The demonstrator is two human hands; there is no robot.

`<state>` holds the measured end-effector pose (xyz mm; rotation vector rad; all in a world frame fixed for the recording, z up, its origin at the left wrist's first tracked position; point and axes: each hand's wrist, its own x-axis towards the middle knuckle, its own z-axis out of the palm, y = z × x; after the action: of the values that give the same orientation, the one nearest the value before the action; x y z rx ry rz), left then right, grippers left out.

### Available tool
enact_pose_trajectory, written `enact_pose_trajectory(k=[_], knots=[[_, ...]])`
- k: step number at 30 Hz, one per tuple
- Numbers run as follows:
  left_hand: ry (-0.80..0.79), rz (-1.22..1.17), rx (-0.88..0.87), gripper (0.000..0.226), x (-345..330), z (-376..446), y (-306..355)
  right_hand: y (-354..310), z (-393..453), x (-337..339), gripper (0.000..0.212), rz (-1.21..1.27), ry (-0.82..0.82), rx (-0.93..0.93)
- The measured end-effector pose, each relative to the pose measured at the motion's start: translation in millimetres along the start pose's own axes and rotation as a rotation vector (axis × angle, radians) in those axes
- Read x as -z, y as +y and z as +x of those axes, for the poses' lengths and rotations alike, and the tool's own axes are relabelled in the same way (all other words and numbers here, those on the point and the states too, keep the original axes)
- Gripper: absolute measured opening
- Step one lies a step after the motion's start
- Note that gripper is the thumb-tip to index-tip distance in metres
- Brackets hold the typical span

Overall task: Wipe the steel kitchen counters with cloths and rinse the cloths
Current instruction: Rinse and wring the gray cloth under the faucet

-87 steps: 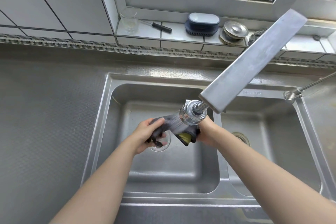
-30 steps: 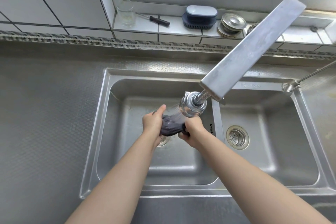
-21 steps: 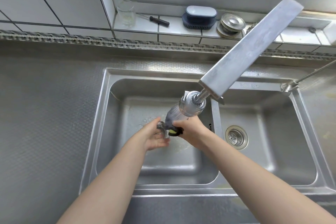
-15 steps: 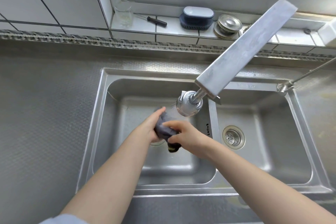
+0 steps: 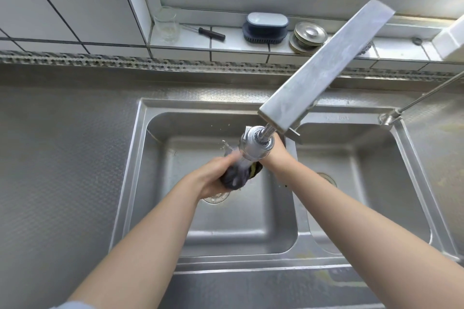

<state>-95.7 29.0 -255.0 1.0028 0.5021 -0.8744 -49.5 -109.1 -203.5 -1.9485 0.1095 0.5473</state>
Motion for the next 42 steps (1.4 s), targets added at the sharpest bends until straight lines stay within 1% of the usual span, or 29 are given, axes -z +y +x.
enact_pose_trajectory(k=[3, 4, 5, 6, 8, 9, 10, 12, 14, 16, 17, 18, 20, 21, 23, 25, 27, 28, 29, 30, 33, 34, 36, 37, 38, 39, 40, 42], knots=[[-0.051, 0.212, -0.051, 0.035, -2, -8, 0, 1, 2, 4, 0.025, -0.043, -0.002, 0.016], [-0.056, 0.238, -0.049, 0.036, -2, -9, -1, 3, 3, 7, 0.029, -0.063, 0.000, 0.026], [-0.067, 0.223, -0.038, 0.036, -2, -9, -2, 6, 4, 11, 0.031, -0.091, 0.013, 0.040], [-0.076, 0.168, -0.029, 0.035, -3, -10, -3, 9, 4, 16, 0.026, -0.112, 0.029, 0.052], [-0.042, 0.030, -0.026, 0.030, -5, -10, -5, 15, 4, 29, 0.008, -0.144, 0.048, 0.031], [0.002, -0.002, -0.025, 0.028, -5, -9, -5, 19, 3, 36, 0.008, -0.174, 0.053, 0.013], [0.051, -0.010, -0.029, 0.026, -5, -8, -6, 23, 1, 43, 0.013, -0.214, 0.055, -0.002], [0.117, -0.021, -0.038, 0.022, -3, -6, -7, 30, 0, 56, 0.018, -0.352, 0.047, -0.007], [0.124, -0.033, -0.032, 0.016, -1, -6, -6, 34, -1, 67, 0.019, -0.446, 0.024, -0.004], [0.104, -0.032, -0.020, 0.008, 1, -11, -4, 33, 0, 78, 0.021, -0.398, 0.011, -0.033], [0.094, -0.029, -0.016, 0.008, 1, -14, -3, 32, 1, 83, 0.024, -0.379, 0.010, -0.046], [0.088, -0.022, -0.013, 0.010, 2, -16, -3, 31, 1, 85, 0.029, -0.392, 0.007, -0.051], [0.084, 0.013, 0.001, 0.014, 3, -19, -4, 28, -2, 81, 0.042, -0.517, -0.031, -0.046], [0.074, 0.041, 0.016, 0.016, 3, -21, -5, 27, -7, 74, 0.051, -0.600, -0.090, -0.016], [0.027, 0.102, 0.052, 0.019, 2, -26, -8, 29, -19, 54, 0.076, -0.722, -0.282, 0.114], [-0.033, 0.147, 0.092, 0.021, 1, -31, -9, 33, -33, 34, 0.102, -0.764, -0.450, 0.220], [-0.094, 0.183, 0.135, 0.026, -1, -38, -9, 37, -44, 18, 0.111, -0.784, -0.552, 0.296], [-0.128, 0.197, 0.151, 0.029, -2, -41, -8, 40, -48, 10, 0.110, -0.810, -0.570, 0.339], [-0.160, 0.205, 0.167, 0.032, -2, -45, -7, 42, -51, 3, 0.104, -0.820, -0.562, 0.377], [-0.191, 0.210, 0.185, 0.034, -1, -50, -6, 45, -53, -3, 0.094, -0.805, -0.533, 0.403], [-0.302, 0.142, 0.226, 0.040, 13, -64, -6, 47, -57, -13, 0.049, -0.775, -0.441, 0.432], [-0.284, 0.074, 0.236, 0.045, 20, -68, -7, 47, -58, -14, 0.042, -0.777, -0.420, 0.439], [-0.125, -0.038, 0.222, 0.054, 33, -73, -12, 48, -61, -15, 0.040, -0.735, -0.360, 0.475], [-0.061, -0.053, 0.195, 0.057, 38, -74, -17, 48, -63, -15, 0.037, -0.685, -0.321, 0.505], [-0.051, -0.051, 0.182, 0.061, 41, -74, -22, 47, -65, -16, 0.033, -0.639, -0.284, 0.539], [-0.091, -0.044, 0.188, 0.068, 42, -75, -26, 46, -66, -17, 0.028, -0.613, -0.262, 0.566], [-0.168, -0.038, 0.207, 0.077, 40, -74, -31, 44, -67, -18, 0.024, -0.612, -0.254, 0.580], [-0.356, -0.037, 0.236, 0.089, 35, -72, -38, 38, -68, -24, 0.023, -0.665, -0.270, 0.599]])
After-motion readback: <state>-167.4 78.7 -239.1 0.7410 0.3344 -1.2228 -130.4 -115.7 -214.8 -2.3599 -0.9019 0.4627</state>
